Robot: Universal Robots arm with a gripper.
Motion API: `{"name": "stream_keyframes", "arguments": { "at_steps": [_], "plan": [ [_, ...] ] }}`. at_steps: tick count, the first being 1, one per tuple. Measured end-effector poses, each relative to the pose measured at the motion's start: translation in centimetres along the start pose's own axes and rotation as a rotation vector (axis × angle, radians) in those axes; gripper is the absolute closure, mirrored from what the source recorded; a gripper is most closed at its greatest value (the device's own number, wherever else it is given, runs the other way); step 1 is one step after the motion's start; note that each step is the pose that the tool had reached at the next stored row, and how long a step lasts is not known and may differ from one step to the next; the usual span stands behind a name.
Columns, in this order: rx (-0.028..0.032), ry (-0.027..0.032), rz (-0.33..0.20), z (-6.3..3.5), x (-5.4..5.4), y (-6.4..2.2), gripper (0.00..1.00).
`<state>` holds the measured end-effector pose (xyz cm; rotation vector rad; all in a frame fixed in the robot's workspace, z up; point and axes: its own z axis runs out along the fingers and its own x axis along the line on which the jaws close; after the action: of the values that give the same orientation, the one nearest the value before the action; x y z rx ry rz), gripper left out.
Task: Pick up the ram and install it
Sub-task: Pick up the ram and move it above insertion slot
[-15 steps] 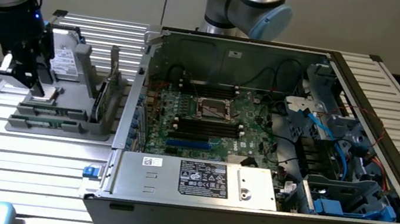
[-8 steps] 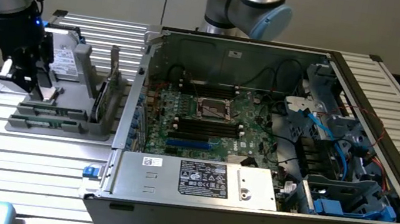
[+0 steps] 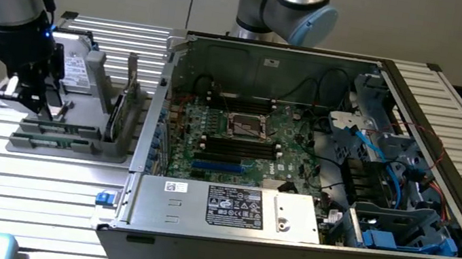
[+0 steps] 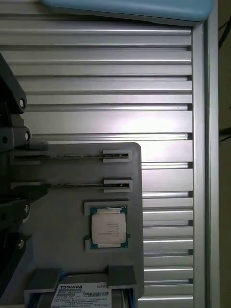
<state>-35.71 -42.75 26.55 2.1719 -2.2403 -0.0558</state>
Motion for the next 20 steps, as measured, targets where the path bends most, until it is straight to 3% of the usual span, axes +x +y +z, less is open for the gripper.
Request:
{"name": "stream_keyframes", "arguments": {
  "at_steps": [12, 14, 18, 20],
  "plan": [
    [0.0008, 0.0001, 0.0, 1.66, 0.4, -0.07, 0.58],
    [0.0045, 0.0, 0.0, 1.93, 0.4, -0.09, 0.58],
    [0.0226, -0.0006, 0.0, 2.34, 0.4, -0.03, 0.58],
    [0.0246, -0.0007, 0.0, 2.64, 0.4, 0.01, 0.58]
  ]
}}
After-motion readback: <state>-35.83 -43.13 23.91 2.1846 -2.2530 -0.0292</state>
